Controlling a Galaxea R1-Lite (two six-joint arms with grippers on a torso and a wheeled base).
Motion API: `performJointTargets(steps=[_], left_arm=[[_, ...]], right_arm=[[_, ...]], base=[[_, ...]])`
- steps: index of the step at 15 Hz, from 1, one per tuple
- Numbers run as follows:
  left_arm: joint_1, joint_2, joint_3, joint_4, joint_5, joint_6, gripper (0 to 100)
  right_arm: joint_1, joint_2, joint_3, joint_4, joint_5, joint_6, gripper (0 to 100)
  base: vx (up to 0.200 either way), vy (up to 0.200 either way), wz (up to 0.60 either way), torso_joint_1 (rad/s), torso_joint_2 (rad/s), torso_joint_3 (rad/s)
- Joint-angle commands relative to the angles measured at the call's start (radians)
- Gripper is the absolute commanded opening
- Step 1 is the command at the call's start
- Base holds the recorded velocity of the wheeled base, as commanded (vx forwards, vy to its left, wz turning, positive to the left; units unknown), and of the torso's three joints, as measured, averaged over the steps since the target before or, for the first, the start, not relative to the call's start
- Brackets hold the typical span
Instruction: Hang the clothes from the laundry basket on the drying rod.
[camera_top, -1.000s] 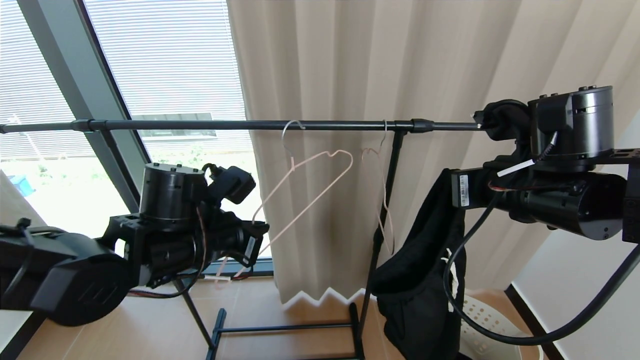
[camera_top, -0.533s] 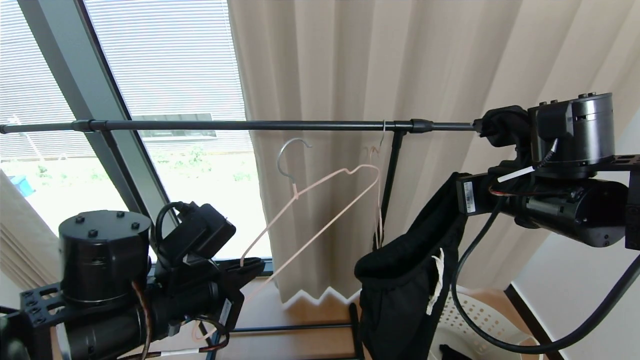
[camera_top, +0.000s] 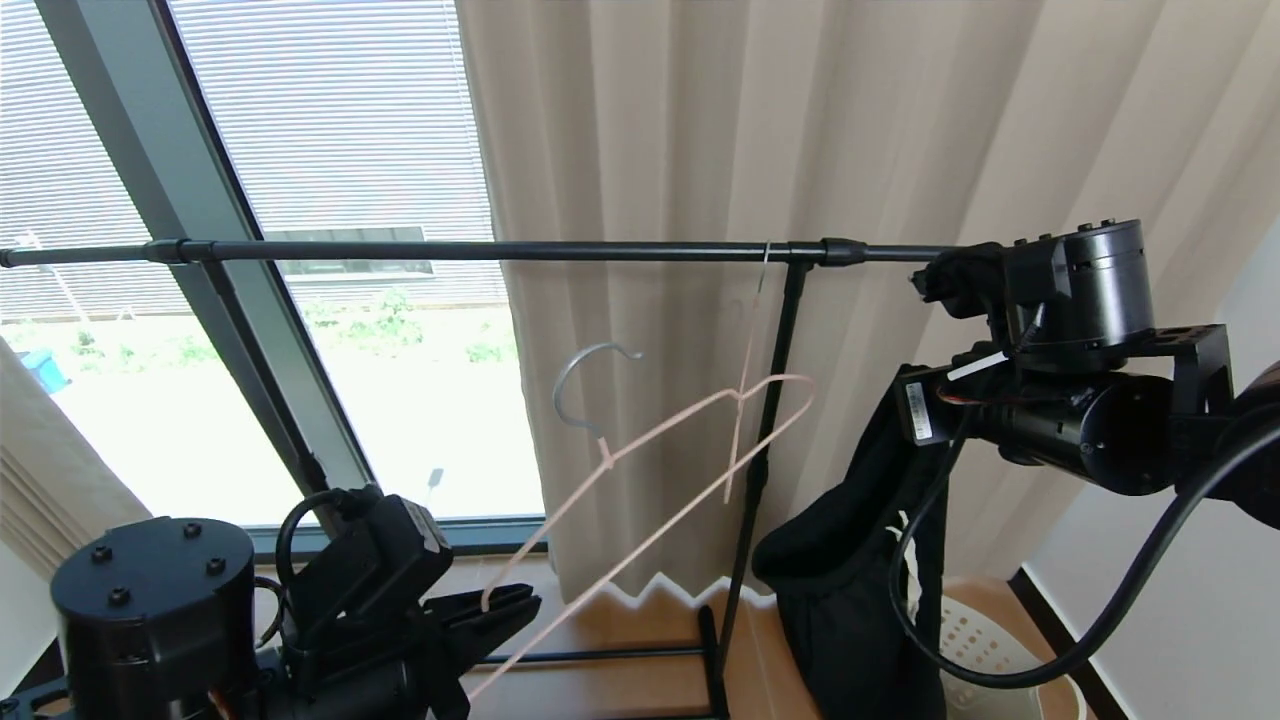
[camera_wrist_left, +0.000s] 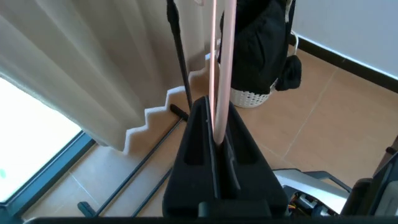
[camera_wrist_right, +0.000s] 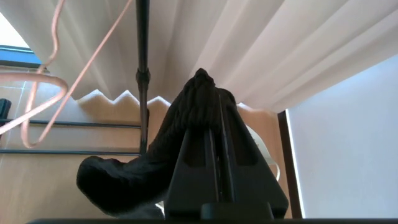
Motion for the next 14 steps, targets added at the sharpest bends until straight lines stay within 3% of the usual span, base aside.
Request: performJointTargets(steps=[1, 5, 12, 14], left_arm=[[-0.021, 0.002, 0.016, -0.001, -0.005, 0.0, 0], [-0.049, 0.01, 0.036, -0.001, -0.051, 0.0, 0], [-0.059, 0.08, 0.031, -0.036, -0.043, -0.009, 0], [-0.058, 0.109, 0.031, -0.073, -0.032, -0.009, 0]], right_arm=[[-0.002, 0.012, -0.003, -0.001, 0.0, 0.0, 0], [0.014, 0.009, -0.004, -0.003, 0.002, 0.003, 0], [0.099, -0.003, 0.011, -0.001, -0.009, 0.011, 0], [0.135, -0.008, 0.016, -0.001, -0.05, 0.02, 0]], base=[[0.0, 0.0, 0.0, 0.0, 0.0, 0.0], [0.0, 0.0, 0.0, 0.0, 0.0, 0.0], [0.0, 0.0, 0.0, 0.0, 0.0, 0.0], [0.0, 0.0, 0.0, 0.0, 0.0, 0.0]])
